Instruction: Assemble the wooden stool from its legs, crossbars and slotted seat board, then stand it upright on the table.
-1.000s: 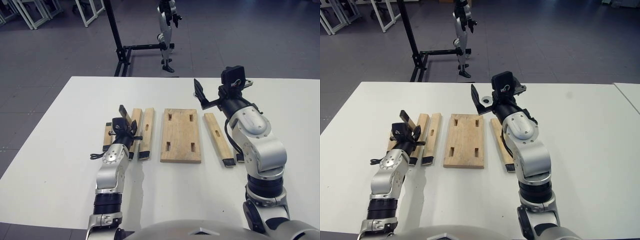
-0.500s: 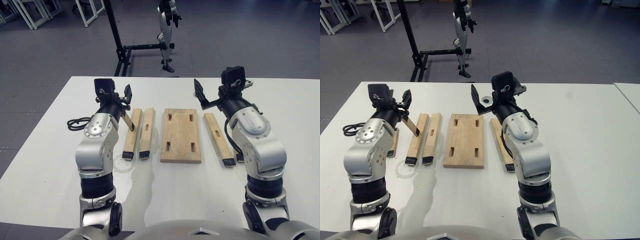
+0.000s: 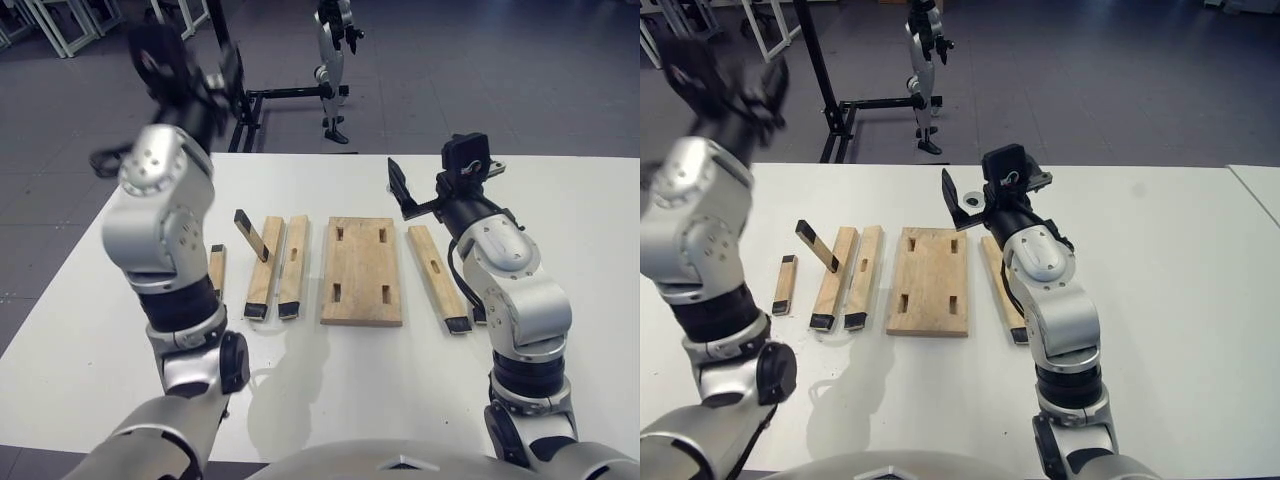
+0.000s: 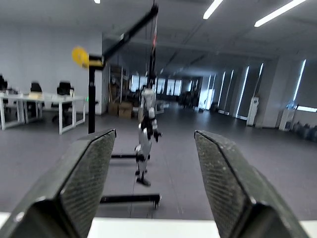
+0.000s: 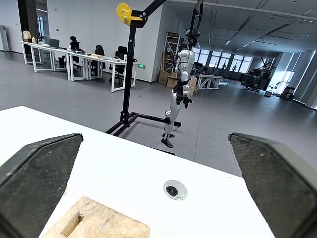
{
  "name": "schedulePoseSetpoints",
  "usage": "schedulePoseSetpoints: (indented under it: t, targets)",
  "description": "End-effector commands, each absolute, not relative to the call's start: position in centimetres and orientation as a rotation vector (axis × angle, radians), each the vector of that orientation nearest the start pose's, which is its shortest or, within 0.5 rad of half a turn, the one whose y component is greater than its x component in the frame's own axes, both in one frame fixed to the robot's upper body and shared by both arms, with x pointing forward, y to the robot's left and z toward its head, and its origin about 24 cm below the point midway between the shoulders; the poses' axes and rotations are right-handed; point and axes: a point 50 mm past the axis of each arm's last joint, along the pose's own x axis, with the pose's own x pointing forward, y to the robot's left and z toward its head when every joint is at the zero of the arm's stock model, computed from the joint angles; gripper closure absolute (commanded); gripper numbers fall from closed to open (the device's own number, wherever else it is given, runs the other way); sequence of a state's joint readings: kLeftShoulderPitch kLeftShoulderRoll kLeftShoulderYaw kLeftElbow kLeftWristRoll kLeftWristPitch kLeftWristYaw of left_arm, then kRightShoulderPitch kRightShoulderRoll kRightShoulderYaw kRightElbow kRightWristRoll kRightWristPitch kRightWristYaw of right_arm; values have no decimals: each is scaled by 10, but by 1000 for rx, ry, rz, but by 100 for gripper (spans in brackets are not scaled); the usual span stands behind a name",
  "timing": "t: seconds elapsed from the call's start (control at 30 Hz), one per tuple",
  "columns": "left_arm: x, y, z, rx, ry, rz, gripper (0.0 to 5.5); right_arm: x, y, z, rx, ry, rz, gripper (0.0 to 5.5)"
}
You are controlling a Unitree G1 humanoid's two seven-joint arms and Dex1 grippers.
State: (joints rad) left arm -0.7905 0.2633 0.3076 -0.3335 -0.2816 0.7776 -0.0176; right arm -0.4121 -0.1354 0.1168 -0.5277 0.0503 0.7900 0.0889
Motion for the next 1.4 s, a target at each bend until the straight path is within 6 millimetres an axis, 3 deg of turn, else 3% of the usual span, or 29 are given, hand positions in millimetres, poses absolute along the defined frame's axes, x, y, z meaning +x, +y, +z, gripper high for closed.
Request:
schedulePoseSetpoints:
  t: [0.03, 0.1, 0.13, 0.17, 0.23, 0.27, 0.33, 0.43, 0.47, 0.53, 0.6, 0.67, 0.8, 0.87, 1.03, 1.13, 1.2, 1.3, 1.4]
  targets:
    - [321, 196, 204, -162, -79, -77, 256, 277, -105, 188, -153, -124, 297, 1]
    - [314, 207, 111, -200, 195, -53, 256, 278, -105, 189, -146, -129, 292, 1]
    - [307, 211, 86, -208, 255, -39, 256, 279, -105, 189, -142, -132, 289, 1]
    - [302, 214, 74, -217, 273, -28, 256, 279, -105, 190, -137, -134, 285, 1]
    - [306, 219, 81, -223, 214, -17, 256, 278, -105, 189, -125, -131, 276, 1]
    - [311, 221, 91, -219, 170, -14, 256, 277, -105, 188, -119, -128, 273, 1]
    - [326, 224, 132, -209, 21, -8, 256, 276, -104, 186, -106, -121, 268, 1]
    - [334, 217, 232, -231, -283, -53, 256, 274, -104, 183, -98, -109, 266, 1]
    - [328, 212, 279, -243, -423, -94, 256, 273, -103, 182, -97, -102, 268, 1]
    - [305, 204, 342, -244, -603, -170, 256, 271, -103, 180, -98, -94, 271, 1]
    - [290, 201, 355, -238, -597, -199, 256, 269, -105, 180, -104, -91, 272, 1]
    - [278, 198, 331, -228, -483, -182, 256, 267, -106, 180, -111, -91, 272, 1]
    - [215, 196, 211, 99, -109, -92, 256, 261, -111, 176, -112, -80, 247, 1]
    - [184, 197, 178, 146, -1, -119, 221, 259, -108, 171, -108, -67, 254, 1]
    - [142, 202, 129, 215, 209, -171, 125, 258, -106, 170, -118, -64, 275, 1]
    - [123, 207, 82, 262, 451, -175, 125, 258, -103, 170, -120, -62, 297, 1]
    - [115, 210, 60, 249, 559, -165, 125, 259, -102, 170, -120, -62, 306, 1]
    - [115, 211, 41, 197, 648, -159, 125, 259, -101, 172, -120, -64, 310, 1]
    - [135, 205, 26, 185, 641, -145, 125, 261, -99, 175, -119, -71, 319, 1]
